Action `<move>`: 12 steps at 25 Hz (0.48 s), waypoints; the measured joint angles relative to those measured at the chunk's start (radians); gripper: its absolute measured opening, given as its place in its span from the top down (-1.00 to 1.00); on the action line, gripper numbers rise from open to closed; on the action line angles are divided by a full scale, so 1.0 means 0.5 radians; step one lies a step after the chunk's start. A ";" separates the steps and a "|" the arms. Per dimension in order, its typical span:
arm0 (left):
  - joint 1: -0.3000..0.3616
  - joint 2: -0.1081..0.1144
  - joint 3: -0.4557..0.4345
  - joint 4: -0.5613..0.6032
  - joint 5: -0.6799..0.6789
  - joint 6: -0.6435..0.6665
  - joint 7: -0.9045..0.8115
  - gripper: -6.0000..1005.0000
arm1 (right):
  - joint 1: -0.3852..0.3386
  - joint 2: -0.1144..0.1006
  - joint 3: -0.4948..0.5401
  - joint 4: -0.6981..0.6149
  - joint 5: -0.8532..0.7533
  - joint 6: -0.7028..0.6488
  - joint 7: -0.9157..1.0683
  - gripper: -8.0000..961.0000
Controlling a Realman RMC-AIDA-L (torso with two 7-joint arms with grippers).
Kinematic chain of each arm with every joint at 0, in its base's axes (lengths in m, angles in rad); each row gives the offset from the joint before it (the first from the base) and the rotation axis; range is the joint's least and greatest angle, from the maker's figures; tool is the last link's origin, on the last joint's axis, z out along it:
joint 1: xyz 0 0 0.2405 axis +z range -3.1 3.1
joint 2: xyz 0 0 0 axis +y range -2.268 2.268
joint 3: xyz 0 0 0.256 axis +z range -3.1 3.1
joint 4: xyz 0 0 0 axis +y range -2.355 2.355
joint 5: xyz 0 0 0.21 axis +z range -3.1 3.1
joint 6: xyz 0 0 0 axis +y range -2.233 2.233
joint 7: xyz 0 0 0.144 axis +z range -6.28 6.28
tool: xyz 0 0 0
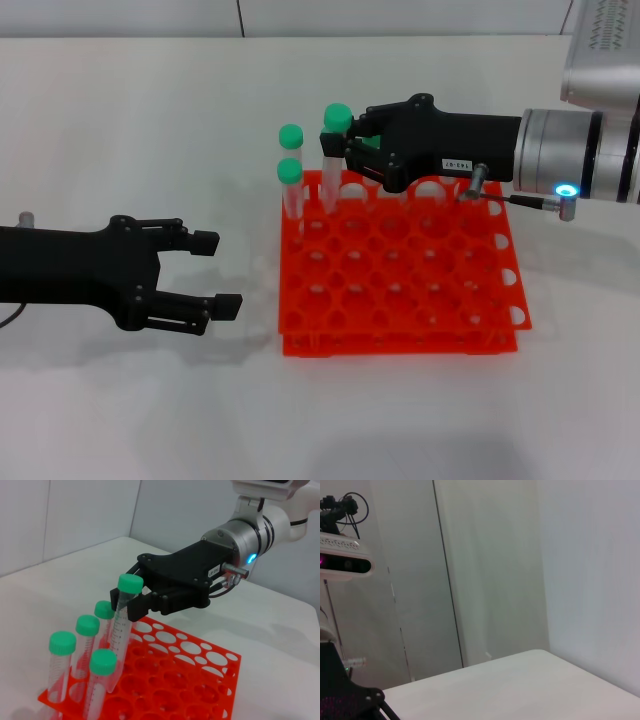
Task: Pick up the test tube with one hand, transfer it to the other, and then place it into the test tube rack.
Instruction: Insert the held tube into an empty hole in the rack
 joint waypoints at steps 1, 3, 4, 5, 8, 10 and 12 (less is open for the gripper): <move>0.000 0.000 0.000 0.000 0.000 0.000 0.000 -0.72 | 0.000 0.000 0.000 0.002 0.000 0.001 -0.001 0.59; 0.000 0.000 0.000 0.000 -0.001 0.000 0.000 -0.72 | 0.000 0.000 0.000 0.003 0.000 0.003 -0.002 0.58; 0.000 0.000 0.000 0.000 -0.001 0.000 0.001 -0.72 | 0.000 0.000 0.000 0.005 0.000 0.007 -0.003 0.58; 0.000 0.000 0.000 0.000 -0.002 0.000 0.001 -0.72 | -0.001 0.000 0.000 0.005 0.000 0.009 -0.004 0.58; 0.000 0.000 0.000 0.000 -0.002 0.000 0.001 -0.72 | -0.002 0.000 0.000 0.008 0.000 0.016 -0.004 0.58; 0.000 0.000 0.000 0.000 -0.002 0.000 0.001 -0.72 | 0.000 0.000 0.000 0.008 0.000 0.016 -0.004 0.58; 0.000 0.000 0.001 0.000 -0.002 0.000 0.001 -0.72 | 0.000 0.000 0.000 0.007 0.000 0.017 -0.004 0.58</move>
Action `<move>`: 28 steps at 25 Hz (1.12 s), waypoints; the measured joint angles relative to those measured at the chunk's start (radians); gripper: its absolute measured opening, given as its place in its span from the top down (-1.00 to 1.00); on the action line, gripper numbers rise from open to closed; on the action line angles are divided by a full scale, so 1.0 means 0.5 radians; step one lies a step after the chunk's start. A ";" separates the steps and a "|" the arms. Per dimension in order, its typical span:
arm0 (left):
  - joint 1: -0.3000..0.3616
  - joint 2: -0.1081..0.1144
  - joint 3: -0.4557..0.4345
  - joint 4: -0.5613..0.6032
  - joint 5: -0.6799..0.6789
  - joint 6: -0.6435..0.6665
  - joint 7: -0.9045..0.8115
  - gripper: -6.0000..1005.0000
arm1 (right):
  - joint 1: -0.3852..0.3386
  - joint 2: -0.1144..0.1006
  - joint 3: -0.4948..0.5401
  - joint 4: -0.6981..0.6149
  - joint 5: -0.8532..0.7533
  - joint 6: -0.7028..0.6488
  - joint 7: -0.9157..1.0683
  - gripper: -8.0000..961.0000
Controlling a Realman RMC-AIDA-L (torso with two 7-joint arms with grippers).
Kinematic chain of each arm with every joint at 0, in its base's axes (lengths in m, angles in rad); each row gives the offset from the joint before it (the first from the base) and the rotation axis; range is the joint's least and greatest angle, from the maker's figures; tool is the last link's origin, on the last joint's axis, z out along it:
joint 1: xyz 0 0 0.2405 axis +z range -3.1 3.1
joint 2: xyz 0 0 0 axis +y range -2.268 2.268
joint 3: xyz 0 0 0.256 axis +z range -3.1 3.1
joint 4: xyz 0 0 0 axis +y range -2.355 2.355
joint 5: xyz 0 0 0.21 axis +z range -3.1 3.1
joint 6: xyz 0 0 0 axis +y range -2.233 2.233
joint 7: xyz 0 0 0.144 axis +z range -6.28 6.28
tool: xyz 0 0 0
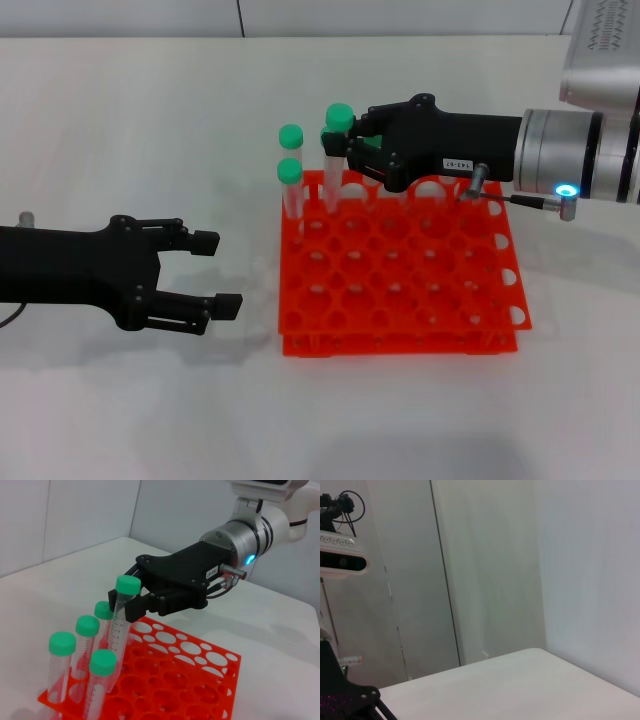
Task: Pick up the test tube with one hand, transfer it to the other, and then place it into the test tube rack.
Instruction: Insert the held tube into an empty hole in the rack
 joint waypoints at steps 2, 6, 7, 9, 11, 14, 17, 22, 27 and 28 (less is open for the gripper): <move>0.000 0.000 0.001 0.000 0.000 0.000 -0.001 -0.72 | 0.000 -0.001 0.000 0.000 0.000 0.001 0.000 0.58; 0.000 0.000 0.002 0.000 0.000 0.000 -0.005 -0.72 | -0.006 -0.002 0.002 0.000 0.000 0.003 0.000 0.58; 0.000 0.000 0.002 0.000 0.001 0.000 -0.005 -0.72 | -0.008 -0.003 0.003 0.000 0.000 0.003 0.000 0.58; 0.000 0.000 0.002 0.000 0.001 0.000 -0.005 -0.72 | -0.011 -0.004 0.003 -0.001 0.000 0.003 0.000 0.58; 0.000 0.000 0.003 0.000 0.001 0.000 -0.006 -0.72 | -0.013 -0.005 0.003 -0.007 0.000 0.000 0.000 0.58; 0.000 0.000 0.004 0.000 0.002 0.000 -0.009 -0.72 | -0.019 -0.006 0.002 -0.020 0.000 -0.010 0.006 0.58; 0.000 0.000 0.006 0.000 0.002 0.000 -0.010 -0.72 | -0.021 -0.006 0.001 -0.022 0.000 -0.020 0.010 0.58; 0.000 0.000 0.006 0.000 0.002 0.000 -0.011 -0.72 | -0.022 -0.008 0.000 -0.023 0.000 -0.027 0.014 0.57; -0.001 0.000 0.009 0.000 0.002 0.000 -0.012 -0.72 | -0.022 -0.003 0.000 -0.009 0.000 -0.015 0.003 0.57; -0.002 0.000 0.010 0.000 0.002 0.000 -0.012 -0.72 | -0.022 -0.002 0.000 -0.006 0.000 -0.015 0.002 0.57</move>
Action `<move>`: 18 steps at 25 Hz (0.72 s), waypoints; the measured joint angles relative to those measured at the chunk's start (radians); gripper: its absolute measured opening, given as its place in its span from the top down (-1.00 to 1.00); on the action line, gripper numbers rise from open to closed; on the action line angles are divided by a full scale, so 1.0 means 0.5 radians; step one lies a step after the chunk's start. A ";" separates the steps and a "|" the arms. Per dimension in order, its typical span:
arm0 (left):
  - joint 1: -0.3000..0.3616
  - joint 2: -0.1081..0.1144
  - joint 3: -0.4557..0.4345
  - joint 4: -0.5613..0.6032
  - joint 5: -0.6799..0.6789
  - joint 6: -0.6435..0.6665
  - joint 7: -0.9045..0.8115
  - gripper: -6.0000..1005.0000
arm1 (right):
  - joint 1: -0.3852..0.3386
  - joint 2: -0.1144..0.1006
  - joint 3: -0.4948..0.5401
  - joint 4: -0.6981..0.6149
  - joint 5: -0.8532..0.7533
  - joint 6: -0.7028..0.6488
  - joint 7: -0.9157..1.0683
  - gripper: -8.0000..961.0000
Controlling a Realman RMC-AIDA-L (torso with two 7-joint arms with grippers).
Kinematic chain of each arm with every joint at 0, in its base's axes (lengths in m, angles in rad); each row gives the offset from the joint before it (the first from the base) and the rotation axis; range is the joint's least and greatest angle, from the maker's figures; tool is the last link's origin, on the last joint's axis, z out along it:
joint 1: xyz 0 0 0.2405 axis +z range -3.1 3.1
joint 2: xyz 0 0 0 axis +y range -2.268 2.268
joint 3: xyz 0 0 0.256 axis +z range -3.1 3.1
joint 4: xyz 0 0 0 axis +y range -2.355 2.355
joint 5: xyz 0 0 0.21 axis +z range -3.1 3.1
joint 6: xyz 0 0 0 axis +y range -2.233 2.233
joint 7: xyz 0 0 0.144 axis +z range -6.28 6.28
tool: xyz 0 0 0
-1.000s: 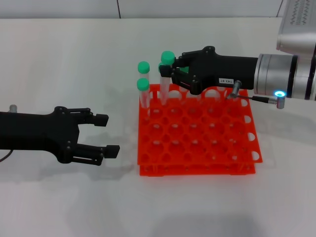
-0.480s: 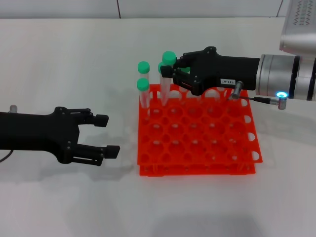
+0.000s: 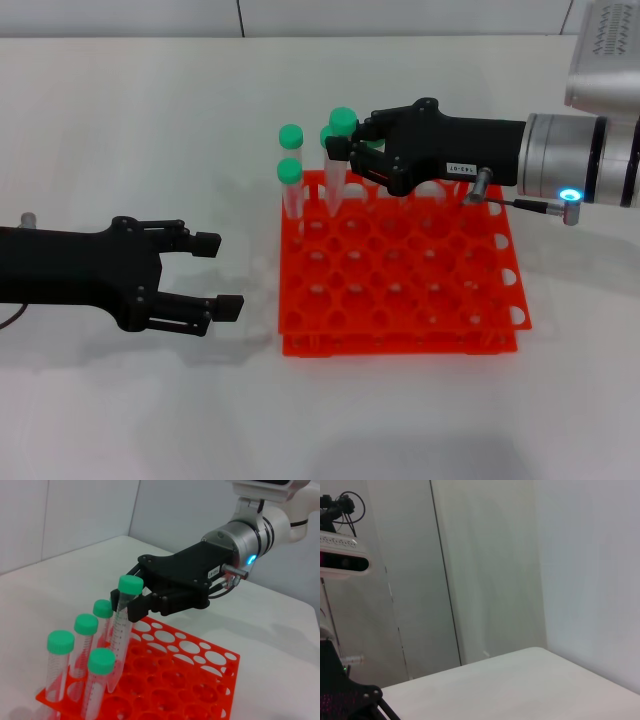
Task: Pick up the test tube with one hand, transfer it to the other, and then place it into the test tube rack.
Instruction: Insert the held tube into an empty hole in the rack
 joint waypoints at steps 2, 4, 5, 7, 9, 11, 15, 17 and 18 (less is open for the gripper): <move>0.000 0.000 0.001 0.000 0.000 0.000 0.000 -0.72 | 0.002 0.000 0.000 0.002 0.000 0.001 -0.001 0.57; -0.004 0.000 0.001 0.000 0.000 0.000 0.000 -0.72 | 0.004 0.000 0.000 0.002 0.000 0.001 -0.001 0.57; -0.006 0.000 0.001 0.000 0.000 0.000 0.000 -0.72 | 0.007 0.000 0.000 0.002 0.000 0.005 -0.001 0.57; -0.012 0.000 0.003 -0.006 0.000 0.000 0.000 -0.72 | 0.007 -0.001 0.000 0.003 -0.001 0.019 -0.001 0.57; -0.017 0.000 0.004 -0.012 0.000 0.000 0.000 -0.72 | 0.007 -0.001 0.000 0.003 -0.003 0.029 -0.002 0.57; -0.019 0.000 0.005 -0.016 0.000 0.000 0.000 -0.72 | 0.006 -0.001 0.000 0.005 -0.005 0.033 -0.002 0.57; -0.019 0.000 0.005 -0.017 0.000 0.000 0.000 -0.72 | 0.004 -0.001 0.000 0.011 -0.006 0.035 -0.004 0.57; -0.019 0.000 0.005 -0.018 0.000 0.000 0.000 -0.72 | 0.003 0.000 -0.001 0.021 -0.006 0.036 -0.012 0.57; -0.020 0.000 0.005 -0.018 0.000 0.000 0.000 -0.72 | 0.003 0.001 -0.002 0.027 -0.005 0.035 -0.016 0.57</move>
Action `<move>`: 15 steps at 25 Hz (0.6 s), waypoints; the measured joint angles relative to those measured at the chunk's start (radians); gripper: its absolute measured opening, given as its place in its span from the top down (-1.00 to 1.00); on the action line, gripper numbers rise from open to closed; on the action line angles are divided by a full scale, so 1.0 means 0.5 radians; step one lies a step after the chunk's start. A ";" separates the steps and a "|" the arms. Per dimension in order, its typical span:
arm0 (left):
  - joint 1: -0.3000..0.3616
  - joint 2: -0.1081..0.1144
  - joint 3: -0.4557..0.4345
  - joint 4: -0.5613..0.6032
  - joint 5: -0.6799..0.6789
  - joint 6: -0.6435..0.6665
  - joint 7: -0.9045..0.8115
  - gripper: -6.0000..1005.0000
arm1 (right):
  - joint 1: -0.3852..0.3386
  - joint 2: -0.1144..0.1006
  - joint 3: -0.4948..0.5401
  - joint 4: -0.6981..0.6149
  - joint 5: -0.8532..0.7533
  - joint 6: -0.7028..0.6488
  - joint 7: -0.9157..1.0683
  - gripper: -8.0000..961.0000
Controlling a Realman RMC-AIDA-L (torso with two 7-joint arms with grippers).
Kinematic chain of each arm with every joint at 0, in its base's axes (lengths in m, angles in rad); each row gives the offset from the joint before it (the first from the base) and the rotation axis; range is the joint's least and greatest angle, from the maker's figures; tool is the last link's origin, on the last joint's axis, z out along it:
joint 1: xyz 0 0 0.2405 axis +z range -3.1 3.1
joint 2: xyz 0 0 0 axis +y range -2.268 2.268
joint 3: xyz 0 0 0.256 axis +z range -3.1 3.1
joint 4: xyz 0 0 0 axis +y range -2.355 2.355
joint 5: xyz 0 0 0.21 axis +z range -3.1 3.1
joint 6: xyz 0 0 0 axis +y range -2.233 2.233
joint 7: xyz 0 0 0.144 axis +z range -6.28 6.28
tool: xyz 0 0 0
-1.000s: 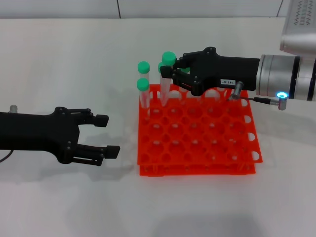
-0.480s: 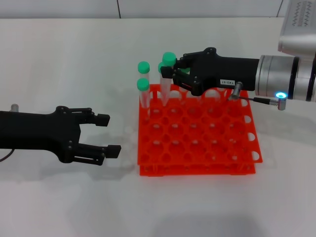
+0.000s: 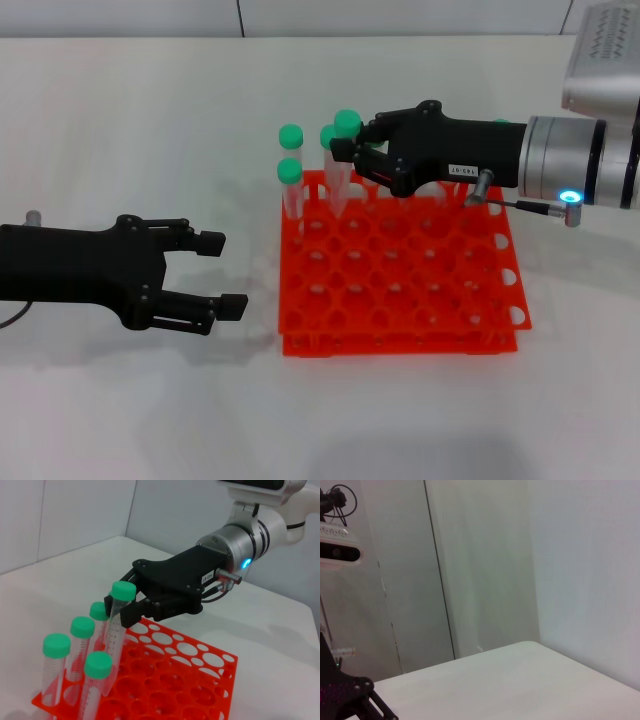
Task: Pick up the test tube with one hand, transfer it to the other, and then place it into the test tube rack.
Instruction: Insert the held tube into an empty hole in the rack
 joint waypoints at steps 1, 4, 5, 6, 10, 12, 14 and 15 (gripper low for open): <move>0.000 0.000 0.000 0.000 0.000 0.000 0.000 -0.72 | 0.000 0.000 -0.001 0.003 0.001 0.000 -0.002 0.56; 0.000 0.000 0.000 0.000 0.000 0.000 0.000 -0.72 | 0.000 0.001 -0.011 0.005 0.002 0.000 -0.005 0.56; 0.000 0.000 0.000 0.000 0.000 0.000 0.000 -0.72 | 0.000 0.001 -0.015 0.005 0.003 0.000 -0.005 0.56; 0.000 0.000 0.000 0.000 0.000 0.000 0.000 -0.72 | 0.000 0.001 -0.018 0.005 0.003 0.000 -0.006 0.56; 0.000 0.000 0.000 0.000 -0.001 0.000 0.000 -0.72 | 0.000 0.002 -0.025 0.009 0.003 0.009 -0.007 0.56; 0.000 0.000 0.000 0.000 -0.001 0.000 0.000 -0.72 | 0.000 0.002 -0.028 0.020 0.003 0.018 -0.008 0.56; 0.000 0.000 0.000 0.000 -0.001 0.000 0.000 -0.72 | 0.000 0.002 -0.029 0.027 0.003 0.021 -0.010 0.56; 0.000 0.000 0.001 0.000 -0.001 0.000 0.000 -0.72 | 0.000 0.002 -0.029 0.031 0.003 0.023 -0.012 0.56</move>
